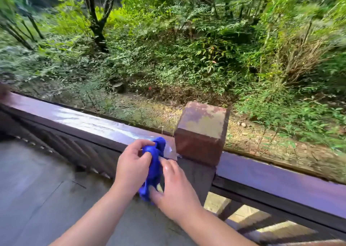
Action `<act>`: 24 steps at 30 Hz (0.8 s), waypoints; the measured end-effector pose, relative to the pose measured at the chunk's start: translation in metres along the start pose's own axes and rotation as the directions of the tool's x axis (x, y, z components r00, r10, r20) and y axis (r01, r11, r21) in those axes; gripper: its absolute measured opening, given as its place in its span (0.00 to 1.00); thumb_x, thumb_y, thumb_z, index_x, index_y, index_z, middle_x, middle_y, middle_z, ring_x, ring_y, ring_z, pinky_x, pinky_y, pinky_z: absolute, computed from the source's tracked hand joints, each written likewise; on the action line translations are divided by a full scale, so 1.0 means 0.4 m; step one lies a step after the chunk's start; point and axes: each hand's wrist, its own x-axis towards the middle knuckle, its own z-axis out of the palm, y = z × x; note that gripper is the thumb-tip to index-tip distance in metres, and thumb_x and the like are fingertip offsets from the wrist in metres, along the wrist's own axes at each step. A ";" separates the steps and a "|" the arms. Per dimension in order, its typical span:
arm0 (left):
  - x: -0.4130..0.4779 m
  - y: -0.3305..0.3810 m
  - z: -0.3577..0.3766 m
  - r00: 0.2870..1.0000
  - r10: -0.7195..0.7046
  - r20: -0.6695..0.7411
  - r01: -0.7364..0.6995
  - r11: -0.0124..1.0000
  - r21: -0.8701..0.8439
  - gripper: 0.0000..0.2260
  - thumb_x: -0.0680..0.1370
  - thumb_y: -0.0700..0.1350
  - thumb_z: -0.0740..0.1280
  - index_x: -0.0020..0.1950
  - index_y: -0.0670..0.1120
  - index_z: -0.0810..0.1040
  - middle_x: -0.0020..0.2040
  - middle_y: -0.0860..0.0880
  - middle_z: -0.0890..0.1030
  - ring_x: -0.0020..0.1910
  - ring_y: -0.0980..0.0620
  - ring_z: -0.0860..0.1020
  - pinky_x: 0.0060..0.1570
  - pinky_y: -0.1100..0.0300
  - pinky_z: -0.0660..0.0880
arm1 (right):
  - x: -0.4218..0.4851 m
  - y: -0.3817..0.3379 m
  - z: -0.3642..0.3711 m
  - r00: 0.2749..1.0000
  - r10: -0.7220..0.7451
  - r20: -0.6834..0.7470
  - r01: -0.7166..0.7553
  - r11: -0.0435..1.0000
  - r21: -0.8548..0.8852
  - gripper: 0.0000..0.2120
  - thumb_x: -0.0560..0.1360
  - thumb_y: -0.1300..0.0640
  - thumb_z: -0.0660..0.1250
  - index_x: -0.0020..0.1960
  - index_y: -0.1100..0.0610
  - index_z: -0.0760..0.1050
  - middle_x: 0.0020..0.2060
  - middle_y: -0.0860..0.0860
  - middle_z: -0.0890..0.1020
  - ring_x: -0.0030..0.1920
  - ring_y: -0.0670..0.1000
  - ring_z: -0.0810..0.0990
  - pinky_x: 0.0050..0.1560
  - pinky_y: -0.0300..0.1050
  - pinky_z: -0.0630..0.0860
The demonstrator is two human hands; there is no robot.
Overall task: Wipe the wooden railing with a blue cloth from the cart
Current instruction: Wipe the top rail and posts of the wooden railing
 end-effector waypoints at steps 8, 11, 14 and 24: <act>0.335 -0.065 0.024 0.682 0.259 0.684 -0.651 0.642 0.406 0.14 0.78 0.40 0.63 0.59 0.51 0.82 0.60 0.48 0.82 0.60 0.46 0.78 0.57 0.53 0.74 | 0.213 -0.083 0.062 0.956 0.228 -0.182 -0.244 0.967 -0.071 0.42 0.69 0.49 0.71 0.78 0.54 0.57 0.74 0.52 0.64 0.75 0.54 0.62 0.76 0.49 0.62; 0.378 -0.116 0.001 0.528 0.313 0.789 -0.808 0.471 0.354 0.14 0.77 0.42 0.62 0.59 0.52 0.81 0.55 0.45 0.82 0.55 0.43 0.79 0.51 0.50 0.75 | 0.274 -0.084 0.065 0.941 0.271 -0.201 -0.315 0.918 -0.240 0.45 0.69 0.50 0.74 0.80 0.52 0.56 0.78 0.53 0.61 0.75 0.57 0.64 0.75 0.54 0.65; 0.426 -0.165 -0.060 0.480 0.367 0.797 -0.847 0.430 0.312 0.16 0.74 0.44 0.62 0.59 0.52 0.82 0.55 0.48 0.83 0.55 0.44 0.79 0.51 0.52 0.74 | 0.330 -0.083 0.060 0.940 0.326 -0.104 -0.336 0.819 -0.465 0.51 0.67 0.41 0.76 0.82 0.51 0.54 0.77 0.54 0.62 0.77 0.59 0.61 0.77 0.55 0.63; 0.560 -0.315 -0.264 0.627 0.344 0.699 -0.722 0.594 0.355 0.21 0.73 0.43 0.60 0.62 0.56 0.81 0.66 0.55 0.80 0.65 0.52 0.74 0.68 0.57 0.69 | 0.520 -0.119 0.181 0.910 0.408 0.069 -0.255 0.686 -0.682 0.53 0.60 0.32 0.74 0.78 0.49 0.56 0.73 0.53 0.67 0.76 0.61 0.61 0.75 0.72 0.58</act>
